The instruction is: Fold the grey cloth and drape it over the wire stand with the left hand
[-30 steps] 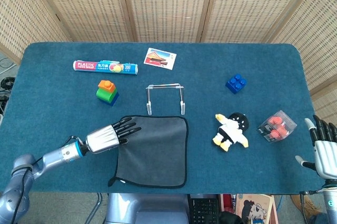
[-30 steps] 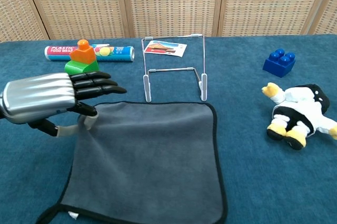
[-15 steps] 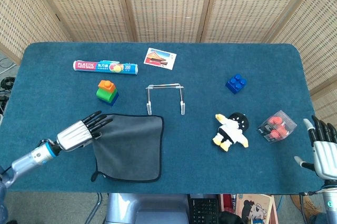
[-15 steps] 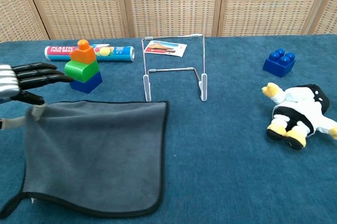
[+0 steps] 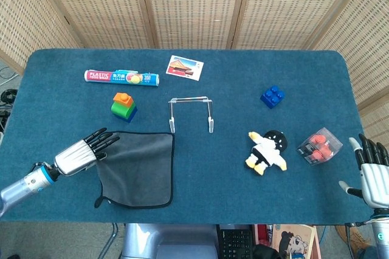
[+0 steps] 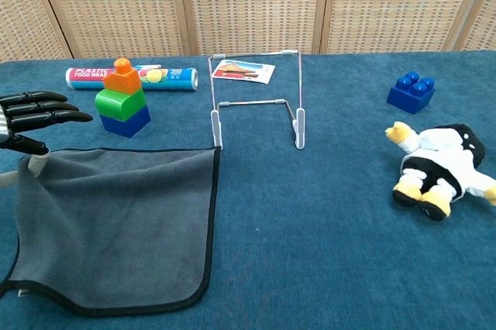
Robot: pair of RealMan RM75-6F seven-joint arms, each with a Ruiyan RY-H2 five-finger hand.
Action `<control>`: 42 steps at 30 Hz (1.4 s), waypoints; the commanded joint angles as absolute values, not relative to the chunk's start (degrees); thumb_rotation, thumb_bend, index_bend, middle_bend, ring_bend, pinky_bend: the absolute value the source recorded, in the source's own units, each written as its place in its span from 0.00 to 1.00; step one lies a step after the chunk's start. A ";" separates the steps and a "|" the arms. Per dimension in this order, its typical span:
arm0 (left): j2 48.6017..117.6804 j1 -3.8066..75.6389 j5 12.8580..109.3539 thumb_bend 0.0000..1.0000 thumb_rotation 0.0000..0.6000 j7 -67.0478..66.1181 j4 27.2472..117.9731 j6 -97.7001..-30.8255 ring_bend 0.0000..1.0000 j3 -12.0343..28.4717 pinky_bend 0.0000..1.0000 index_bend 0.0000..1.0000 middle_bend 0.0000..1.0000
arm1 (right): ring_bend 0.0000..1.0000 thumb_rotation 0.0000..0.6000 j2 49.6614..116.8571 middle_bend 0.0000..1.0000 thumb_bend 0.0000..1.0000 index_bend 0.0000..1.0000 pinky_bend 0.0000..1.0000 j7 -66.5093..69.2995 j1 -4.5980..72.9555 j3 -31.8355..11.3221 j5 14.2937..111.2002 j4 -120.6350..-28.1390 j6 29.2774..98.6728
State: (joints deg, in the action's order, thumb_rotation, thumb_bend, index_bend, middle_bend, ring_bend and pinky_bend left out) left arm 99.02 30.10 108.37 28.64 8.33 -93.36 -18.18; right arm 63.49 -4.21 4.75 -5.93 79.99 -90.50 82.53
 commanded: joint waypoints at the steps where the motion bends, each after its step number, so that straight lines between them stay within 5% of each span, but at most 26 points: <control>1: 100.44 31.66 109.11 0.50 1.00 26.62 8.69 -94.70 0.00 -18.54 0.00 0.73 0.00 | 0.00 1.00 63.44 0.00 0.00 0.00 0.00 -4.06 4.75 -5.93 79.96 -90.53 82.48; 22: 108.03 41.11 112.86 0.50 1.00 16.43 13.03 -92.80 0.00 -20.44 0.00 0.72 0.00 | 0.00 1.00 62.51 0.00 0.00 0.00 0.00 -1.10 4.32 -6.18 79.37 -90.01 82.44; 42: 111.63 45.84 110.90 0.50 1.00 15.42 15.27 -88.34 0.00 -17.74 0.00 0.72 0.00 | 0.00 1.00 61.95 0.00 0.00 0.00 0.00 0.49 4.36 -6.27 79.04 -89.85 81.76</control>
State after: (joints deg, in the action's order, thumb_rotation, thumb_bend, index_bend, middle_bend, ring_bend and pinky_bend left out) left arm 111.63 45.84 110.90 15.42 15.28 -88.35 -17.74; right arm 61.96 0.49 4.36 -6.27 79.04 -89.85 81.77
